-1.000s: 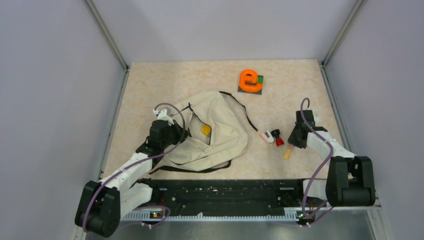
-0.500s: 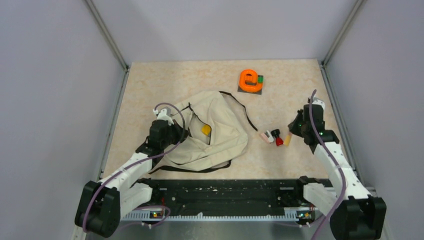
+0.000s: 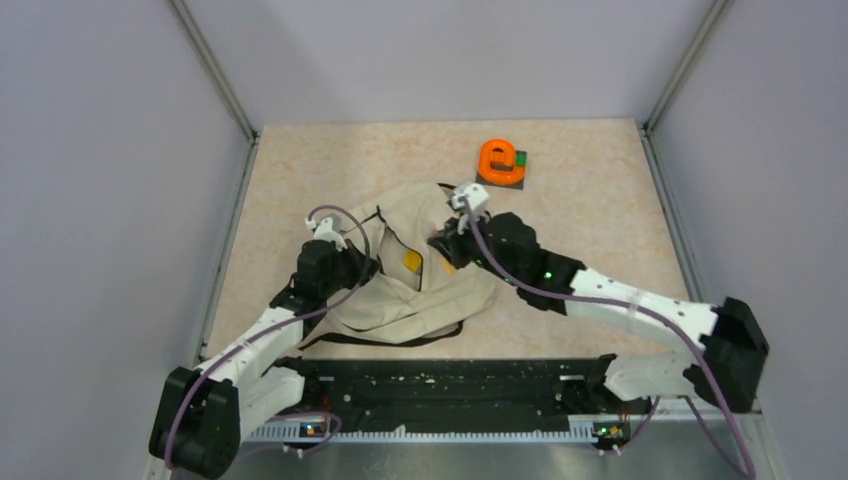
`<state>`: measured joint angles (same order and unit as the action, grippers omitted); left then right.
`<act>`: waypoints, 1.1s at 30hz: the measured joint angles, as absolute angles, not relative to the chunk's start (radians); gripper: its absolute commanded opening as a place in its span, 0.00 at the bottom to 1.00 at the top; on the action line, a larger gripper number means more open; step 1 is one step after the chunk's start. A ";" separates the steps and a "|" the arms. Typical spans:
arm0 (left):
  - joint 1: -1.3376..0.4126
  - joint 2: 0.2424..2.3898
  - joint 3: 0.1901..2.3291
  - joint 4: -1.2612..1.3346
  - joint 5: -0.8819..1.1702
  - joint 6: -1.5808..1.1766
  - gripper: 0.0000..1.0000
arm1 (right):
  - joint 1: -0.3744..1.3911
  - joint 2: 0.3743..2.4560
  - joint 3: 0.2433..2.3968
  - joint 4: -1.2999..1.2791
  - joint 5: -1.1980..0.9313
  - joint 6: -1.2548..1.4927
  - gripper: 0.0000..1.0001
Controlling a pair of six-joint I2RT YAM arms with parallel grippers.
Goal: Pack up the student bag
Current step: Place the stationery in the student bag.
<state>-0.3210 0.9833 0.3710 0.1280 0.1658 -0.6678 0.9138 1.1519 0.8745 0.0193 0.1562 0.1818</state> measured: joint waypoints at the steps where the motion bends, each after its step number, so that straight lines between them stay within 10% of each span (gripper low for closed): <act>1: -0.321 0.983 0.371 0.128 0.167 -0.669 0.00 | 0.953 1.205 0.897 0.068 0.155 0.152 0.00; 33: -0.318 0.968 0.371 0.127 0.171 -0.687 0.00 | 1.040 1.803 1.100 0.393 0.038 0.050 0.00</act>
